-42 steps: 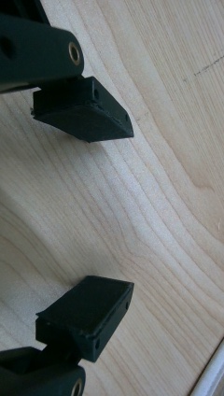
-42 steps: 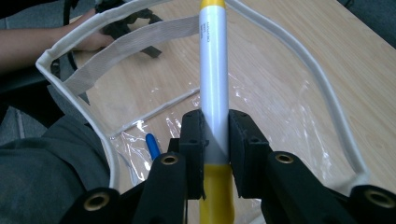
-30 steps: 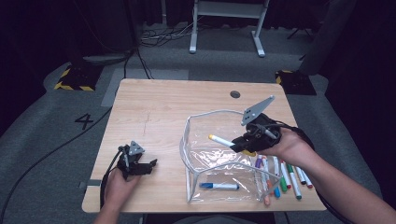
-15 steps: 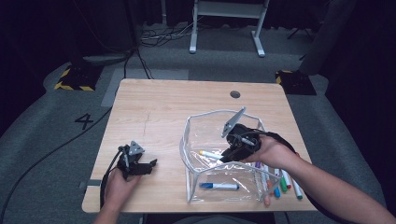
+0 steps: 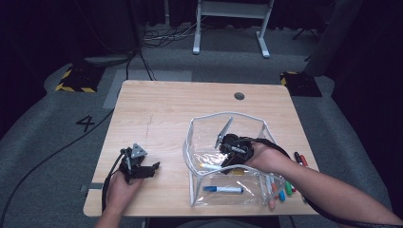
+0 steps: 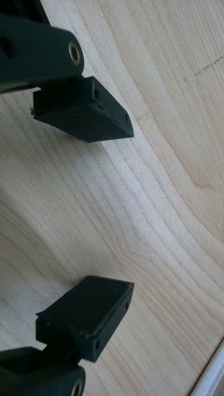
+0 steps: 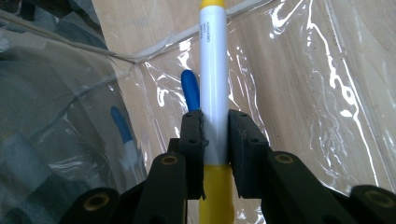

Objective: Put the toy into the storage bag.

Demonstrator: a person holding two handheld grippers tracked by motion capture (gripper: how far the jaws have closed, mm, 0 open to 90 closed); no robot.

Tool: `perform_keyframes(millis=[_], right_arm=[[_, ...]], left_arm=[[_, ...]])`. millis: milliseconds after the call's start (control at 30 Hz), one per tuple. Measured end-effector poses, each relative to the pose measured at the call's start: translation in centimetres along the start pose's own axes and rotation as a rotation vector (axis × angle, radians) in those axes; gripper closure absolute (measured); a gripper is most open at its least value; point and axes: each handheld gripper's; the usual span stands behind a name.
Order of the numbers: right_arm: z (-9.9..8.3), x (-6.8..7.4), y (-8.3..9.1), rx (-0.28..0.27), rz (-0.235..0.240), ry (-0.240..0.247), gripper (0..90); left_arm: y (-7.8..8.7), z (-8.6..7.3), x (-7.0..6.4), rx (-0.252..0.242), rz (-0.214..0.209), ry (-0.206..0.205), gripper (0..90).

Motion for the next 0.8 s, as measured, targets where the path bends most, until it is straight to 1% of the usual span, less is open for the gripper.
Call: perform_keyframes(millis=[100,133,200,267,400,433,500,533,567,633,700,767,800], right_arm=[[0.3,0.1,-0.7,0.027,0.024,-0.003,76.3],[0.3,0.1,-0.9,0.032,0.038,0.003,76.3],[0.4,0.2,-1.3,0.051,0.046,0.017,76.3],[0.4,0.3,-1.7,0.067,0.045,0.025,76.3],[0.2,0.1,-2.3,0.094,0.047,0.011,76.3],[0.2,0.0,-2.5,0.115,0.041,0.013,76.3],[0.0,0.0,-2.9,0.134,0.047,0.013,76.3],[0.0,0.1,-3.0,0.149,0.044,0.013,76.3],[0.0,0.1,-3.1,0.151,0.045,0.015,76.3],[0.0,0.1,-3.2,0.167,0.048,0.000,76.2],[0.0,0.0,-3.4,0.177,0.045,0.008,76.2],[0.0,0.0,-3.6,0.194,0.047,0.002,76.2],[0.0,0.0,-3.7,0.209,0.041,0.006,76.2]], left_arm=[[0.0,0.0,0.0,0.000,0.000,0.000,22.9],[0.0,0.0,0.0,0.000,0.000,0.000,22.9],[0.0,0.0,0.0,0.000,0.000,0.000,22.9],[0.0,0.0,0.0,0.000,0.000,0.000,22.9],[0.0,0.0,0.0,0.000,0.000,0.000,22.8],[0.0,0.0,0.0,-0.001,0.000,-0.001,22.9],[0.0,0.0,0.0,0.000,0.000,0.000,22.9],[0.0,0.0,0.0,0.000,0.000,0.000,22.9],[0.0,0.0,0.0,0.000,0.000,0.000,22.9],[0.0,0.0,0.0,-0.001,-0.001,0.000,22.8],[0.0,0.0,0.0,-0.001,-0.001,-0.001,22.7],[0.0,0.0,0.0,-0.001,-0.001,0.000,22.7],[0.0,0.0,0.0,-0.001,-0.002,-0.002,22.7]])
Point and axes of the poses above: each handheld gripper's, and its own axes: y roughly backward along the jaws, z roughly out of its top, x roughly to its left, and after that the axes turned 3 degrees about -x, right-handed
